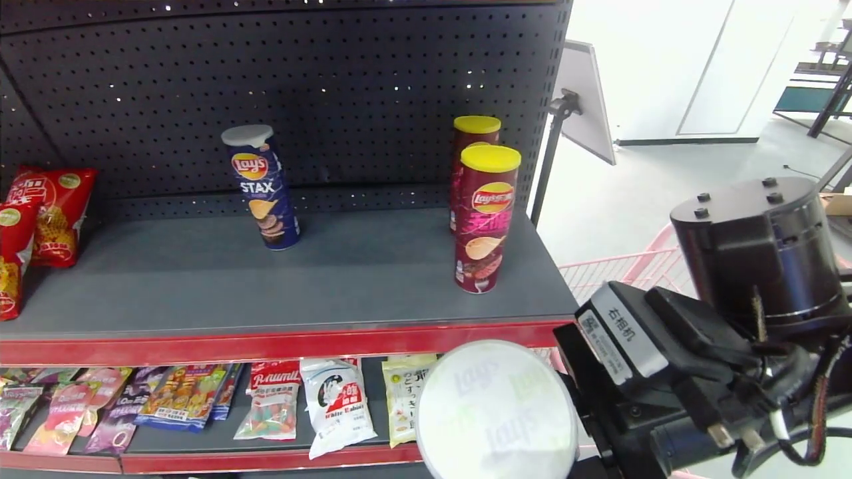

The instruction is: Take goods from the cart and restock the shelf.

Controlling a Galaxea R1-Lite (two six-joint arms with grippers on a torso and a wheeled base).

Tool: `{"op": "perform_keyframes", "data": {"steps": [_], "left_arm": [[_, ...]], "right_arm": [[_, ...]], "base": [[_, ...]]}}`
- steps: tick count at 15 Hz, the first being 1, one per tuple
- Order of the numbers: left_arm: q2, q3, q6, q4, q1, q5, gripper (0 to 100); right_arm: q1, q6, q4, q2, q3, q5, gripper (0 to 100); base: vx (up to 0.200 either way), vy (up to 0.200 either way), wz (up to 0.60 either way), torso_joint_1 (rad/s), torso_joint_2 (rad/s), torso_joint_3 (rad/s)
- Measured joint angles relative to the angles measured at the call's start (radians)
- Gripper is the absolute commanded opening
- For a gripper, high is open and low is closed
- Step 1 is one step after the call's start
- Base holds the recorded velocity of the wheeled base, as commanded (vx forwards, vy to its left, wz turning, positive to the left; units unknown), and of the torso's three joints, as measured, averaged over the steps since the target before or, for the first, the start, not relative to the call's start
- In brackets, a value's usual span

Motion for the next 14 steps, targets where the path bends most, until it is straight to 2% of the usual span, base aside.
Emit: {"op": "perform_keyframes", "data": {"steps": [11, 14], "left_arm": [[0.000, 0.000, 0.000, 0.000, 0.000, 0.000, 100], [0.000, 0.000, 0.000, 0.000, 0.000, 0.000, 100]], "right_arm": [[0.013, -0.006, -0.001, 0.000, 0.009, 0.002, 0], [0.019, -0.007, -0.001, 0.000, 0.015, 0.002, 0]], "base": [[0.000, 0.200, 0.00, 0.001, 0.00, 0.003], [0.000, 0.000, 0.00, 0.000, 0.00, 0.000]]}}
